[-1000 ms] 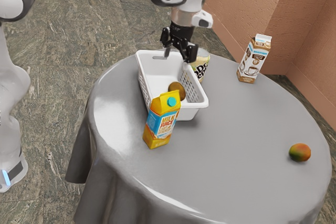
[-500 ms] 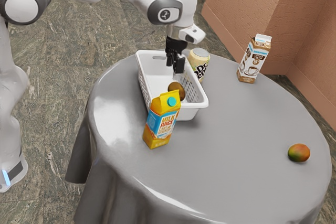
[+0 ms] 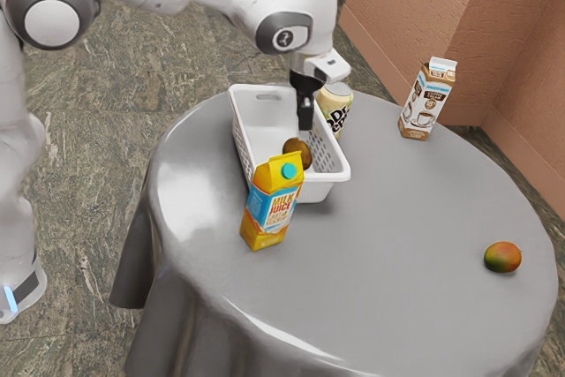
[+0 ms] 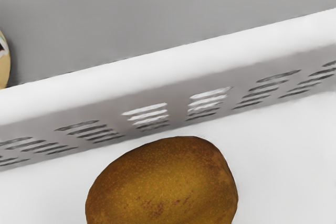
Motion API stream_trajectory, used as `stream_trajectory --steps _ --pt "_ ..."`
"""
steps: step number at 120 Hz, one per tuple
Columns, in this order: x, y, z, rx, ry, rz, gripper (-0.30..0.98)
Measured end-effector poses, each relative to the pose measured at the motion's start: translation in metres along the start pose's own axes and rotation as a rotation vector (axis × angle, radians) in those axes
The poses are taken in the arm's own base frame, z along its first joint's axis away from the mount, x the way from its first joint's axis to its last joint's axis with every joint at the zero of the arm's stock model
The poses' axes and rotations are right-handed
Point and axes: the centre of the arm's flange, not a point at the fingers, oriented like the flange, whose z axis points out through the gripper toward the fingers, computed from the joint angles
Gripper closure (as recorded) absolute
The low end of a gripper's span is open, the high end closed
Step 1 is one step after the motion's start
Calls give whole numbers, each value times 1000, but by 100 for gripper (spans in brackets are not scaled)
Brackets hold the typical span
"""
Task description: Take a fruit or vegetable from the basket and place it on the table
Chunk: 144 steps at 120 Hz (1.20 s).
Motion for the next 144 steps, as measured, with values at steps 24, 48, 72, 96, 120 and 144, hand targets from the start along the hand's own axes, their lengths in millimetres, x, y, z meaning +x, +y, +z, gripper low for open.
stream_trajectory --steps 24,48,72,96,120,144 --pt "18 67 -19 -42 68 165 0" --pt "-37 -19 -19 -51 74 0 0" --pt "-30 -7 -15 -84 92 -21 2" --pt "-28 -8 -14 -133 113 -130 1" --pt "-23 -4 11 -175 81 -246 0" --pt "-23 3 30 -170 36 -312 0"
